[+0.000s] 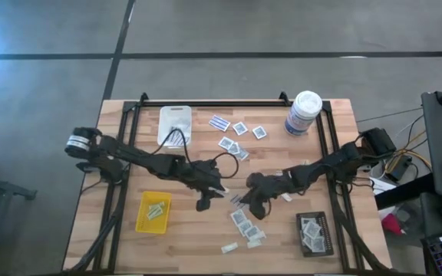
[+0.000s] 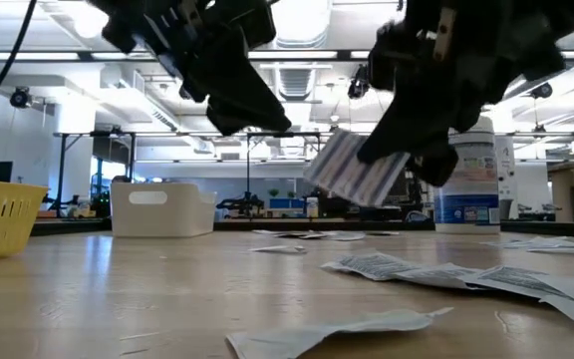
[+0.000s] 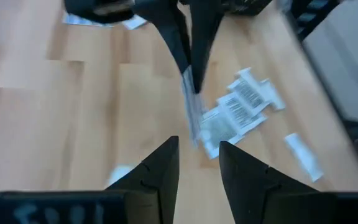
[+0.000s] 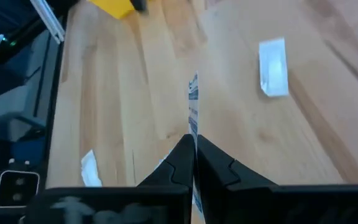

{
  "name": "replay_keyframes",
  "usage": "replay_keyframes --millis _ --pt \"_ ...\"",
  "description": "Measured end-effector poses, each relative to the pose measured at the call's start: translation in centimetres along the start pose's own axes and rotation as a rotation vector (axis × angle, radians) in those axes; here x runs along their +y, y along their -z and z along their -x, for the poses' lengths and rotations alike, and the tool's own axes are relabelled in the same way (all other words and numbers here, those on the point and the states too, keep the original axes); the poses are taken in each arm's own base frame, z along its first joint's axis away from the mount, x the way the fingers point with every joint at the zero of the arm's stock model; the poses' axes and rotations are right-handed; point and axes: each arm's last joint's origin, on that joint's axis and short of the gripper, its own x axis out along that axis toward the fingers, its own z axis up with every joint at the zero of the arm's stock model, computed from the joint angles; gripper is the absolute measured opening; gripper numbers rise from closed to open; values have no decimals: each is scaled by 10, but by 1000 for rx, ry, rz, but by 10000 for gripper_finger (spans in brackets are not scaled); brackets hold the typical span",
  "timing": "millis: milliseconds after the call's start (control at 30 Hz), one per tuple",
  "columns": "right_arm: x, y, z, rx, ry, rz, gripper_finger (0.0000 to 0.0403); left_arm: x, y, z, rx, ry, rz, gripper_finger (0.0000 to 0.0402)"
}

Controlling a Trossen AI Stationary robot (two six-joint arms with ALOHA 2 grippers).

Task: Pick & Place First Aid Supplies
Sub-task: Put the blue bandage into the white bin

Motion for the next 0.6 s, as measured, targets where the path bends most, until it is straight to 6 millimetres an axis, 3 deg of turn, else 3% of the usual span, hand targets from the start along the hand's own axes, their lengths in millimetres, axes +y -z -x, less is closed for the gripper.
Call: replay_keyframes --millis 267,600 --pt "19 7 2 -97 68 75 8 0 12 -5 -186 137 33 122" --pt "31 2 -19 -136 75 146 8 2 19 -5 -196 119 60 122"
